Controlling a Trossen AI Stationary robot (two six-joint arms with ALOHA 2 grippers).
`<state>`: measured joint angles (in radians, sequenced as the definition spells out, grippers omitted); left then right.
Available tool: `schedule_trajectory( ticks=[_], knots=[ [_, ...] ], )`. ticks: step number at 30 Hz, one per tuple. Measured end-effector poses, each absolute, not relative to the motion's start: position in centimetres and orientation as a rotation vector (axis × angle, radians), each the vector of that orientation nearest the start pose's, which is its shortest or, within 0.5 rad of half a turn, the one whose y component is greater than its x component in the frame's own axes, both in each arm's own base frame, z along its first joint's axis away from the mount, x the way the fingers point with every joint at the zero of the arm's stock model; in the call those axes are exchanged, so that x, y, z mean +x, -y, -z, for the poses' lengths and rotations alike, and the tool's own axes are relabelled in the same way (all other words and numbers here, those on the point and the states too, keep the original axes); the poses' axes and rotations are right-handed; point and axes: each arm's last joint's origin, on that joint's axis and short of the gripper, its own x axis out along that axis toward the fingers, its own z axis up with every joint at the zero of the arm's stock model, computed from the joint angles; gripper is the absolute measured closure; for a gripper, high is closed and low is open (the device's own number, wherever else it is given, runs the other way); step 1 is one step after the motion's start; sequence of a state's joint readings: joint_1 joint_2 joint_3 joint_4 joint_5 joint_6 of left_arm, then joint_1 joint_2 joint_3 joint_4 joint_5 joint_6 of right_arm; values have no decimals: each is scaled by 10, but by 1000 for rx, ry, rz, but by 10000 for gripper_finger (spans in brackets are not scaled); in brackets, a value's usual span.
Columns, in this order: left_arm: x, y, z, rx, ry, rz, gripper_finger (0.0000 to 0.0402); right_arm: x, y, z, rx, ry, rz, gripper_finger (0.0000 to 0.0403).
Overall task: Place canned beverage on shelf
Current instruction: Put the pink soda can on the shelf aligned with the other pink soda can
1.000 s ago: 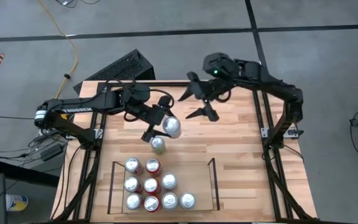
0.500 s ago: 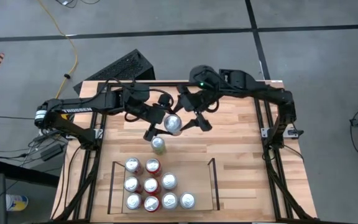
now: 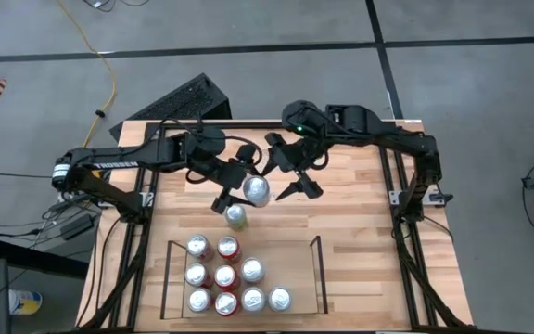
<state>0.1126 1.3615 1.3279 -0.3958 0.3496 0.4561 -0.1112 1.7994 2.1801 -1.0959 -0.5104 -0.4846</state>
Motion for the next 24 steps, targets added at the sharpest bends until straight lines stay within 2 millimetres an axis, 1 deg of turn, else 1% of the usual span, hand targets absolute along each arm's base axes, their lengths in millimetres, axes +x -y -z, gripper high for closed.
schedule_trajectory(
  ticks=[2, 6, 10, 13, 16, 18, 21, 23, 24],
  knots=[
    [299, -22, -377, 321, -320, 351, 111, 349, 25, -451, -252, -569, -526, 92],
    [301, -22, -383, 298, -265, 335, 111, 330, 25, -469, -279, -511, -505, 92],
    [303, -24, -389, 328, -204, 292, 111, 313, 31, -485, -217, -465, -458, 92],
    [303, -24, -391, 336, -188, 281, 111, 303, 35, -492, -151, -436, -483, 92],
    [302, -24, -394, 335, -193, 282, 111, 292, 33, -499, -128, -409, -494, 92],
    [301, -24, -399, 336, -188, 283, 111, 288, 32, -499, -124, -398, -493, 92],
    [300, -23, -407, 338, -177, 271, 111, 287, 34, -487, -99, -372, -471, 92],
    [299, -24, -414, 318, -176, 253, 111, 281, 38, -476, -70, -369, -406, 92],
    [298, -24, -417, 307, -173, 251, 111, 276, 41, -474, -56, -342, -370, 92]
  ],
)
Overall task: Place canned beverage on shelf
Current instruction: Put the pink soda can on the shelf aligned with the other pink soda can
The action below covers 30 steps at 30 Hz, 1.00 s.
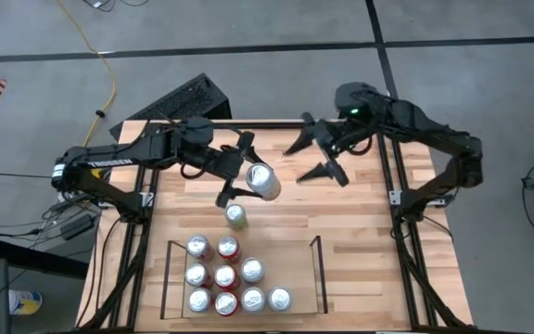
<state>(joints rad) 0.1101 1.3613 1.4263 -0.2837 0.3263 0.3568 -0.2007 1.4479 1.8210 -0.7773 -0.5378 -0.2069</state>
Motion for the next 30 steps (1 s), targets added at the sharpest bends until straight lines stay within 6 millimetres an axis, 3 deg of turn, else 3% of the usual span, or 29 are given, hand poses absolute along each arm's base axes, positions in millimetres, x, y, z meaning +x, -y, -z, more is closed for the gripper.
schedule_trajectory(
  ticks=[5, 11, 19, 30],
  knots=[
    [296, -24, -421, 306, -169, 246, 111, 262, 44, -475, -41, -156, -214, 92],
    [297, -25, -419, 307, -191, 208, 111, 283, 22, -468, -49, -116, -308, 92],
    [298, -25, -414, 298, -234, 214, 111, 316, 16, -452, -43, -115, -370, 92],
    [305, -20, -406, 319, -266, 238, 111, 325, 15, -443, 2, -159, -465, 79]
  ],
)
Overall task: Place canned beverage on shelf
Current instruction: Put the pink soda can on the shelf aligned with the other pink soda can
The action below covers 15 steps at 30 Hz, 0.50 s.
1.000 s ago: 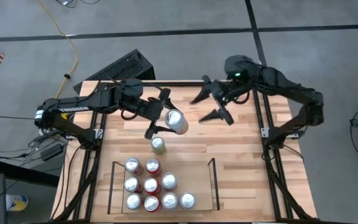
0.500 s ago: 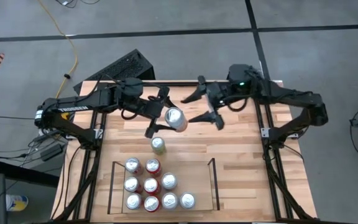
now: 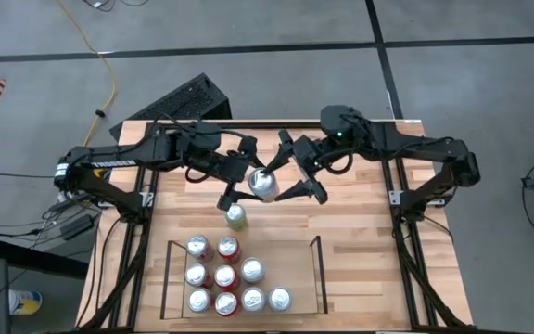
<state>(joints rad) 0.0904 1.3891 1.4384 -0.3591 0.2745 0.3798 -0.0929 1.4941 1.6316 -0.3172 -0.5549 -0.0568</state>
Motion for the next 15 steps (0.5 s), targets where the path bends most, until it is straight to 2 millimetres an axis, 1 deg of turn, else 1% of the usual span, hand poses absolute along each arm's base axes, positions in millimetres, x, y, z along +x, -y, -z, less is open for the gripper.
schedule_trajectory(
  ticks=[3, 6, 8, 11, 13, 15],
  knots=[
    [304, -19, -405, 323, -271, 242, 111, 317, 17, -451, 13, -136, -453, 76],
    [305, -19, -405, 322, -275, 224, 110, 300, 16, -465, 3, -109, -451, 76],
    [305, -20, -406, 324, -274, 214, 109, 289, 14, -469, -27, -129, -444, 76],
    [305, -20, -407, 325, -264, 211, 108, 283, 16, -462, -79, -210, -360, 76],
    [305, -20, -407, 325, -260, 213, 108, 285, 16, -455, -88, -268, -322, 77],
    [305, -20, -407, 325, -261, 213, 108, 288, 17, -453, -87, -277, -317, 77]
  ],
)
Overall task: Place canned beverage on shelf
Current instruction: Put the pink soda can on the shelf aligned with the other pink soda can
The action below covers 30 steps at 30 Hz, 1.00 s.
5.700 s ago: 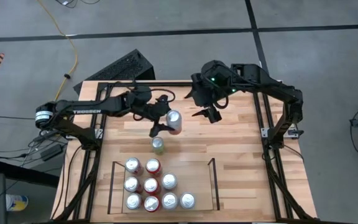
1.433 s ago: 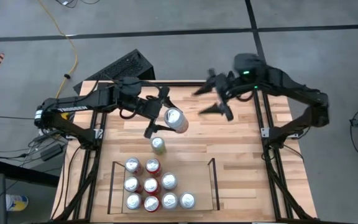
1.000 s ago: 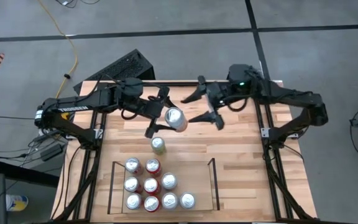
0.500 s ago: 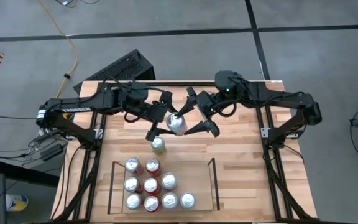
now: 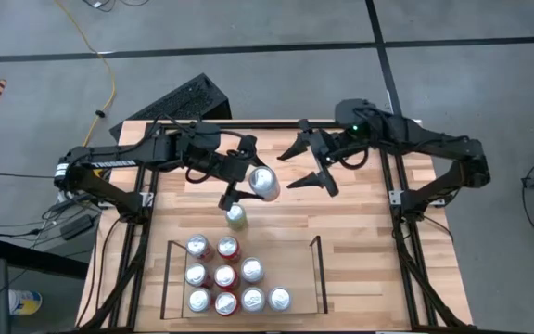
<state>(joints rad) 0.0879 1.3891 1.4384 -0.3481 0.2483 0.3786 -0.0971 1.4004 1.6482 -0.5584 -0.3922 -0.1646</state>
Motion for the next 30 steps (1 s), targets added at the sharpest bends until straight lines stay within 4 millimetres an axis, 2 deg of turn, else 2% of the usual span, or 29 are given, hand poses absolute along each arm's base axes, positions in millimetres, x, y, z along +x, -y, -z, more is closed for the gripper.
schedule_trajectory(
  ticks=[3, 9, 13, 18, 26, 30],
  knots=[
    [305, -18, -407, 325, -261, 218, 108, 291, 15, -454, -106, -253, -323, 77],
    [305, -16, -407, 325, -261, 224, 108, 294, 16, -461, -293, -145, -329, 77],
    [305, -16, -407, 313, -262, 222, 108, 293, 17, -460, -189, -172, -319, 77],
    [305, -16, -407, 303, -264, 219, 108, 298, 21, -448, -86, -275, -326, 68],
    [305, -17, -406, 305, -268, 211, 108, 310, 19, -441, -133, -273, -345, 14],
    [305, -17, -406, 309, -278, 203, 108, 322, 16, -432, -123, -293, -355, 6]
  ],
)
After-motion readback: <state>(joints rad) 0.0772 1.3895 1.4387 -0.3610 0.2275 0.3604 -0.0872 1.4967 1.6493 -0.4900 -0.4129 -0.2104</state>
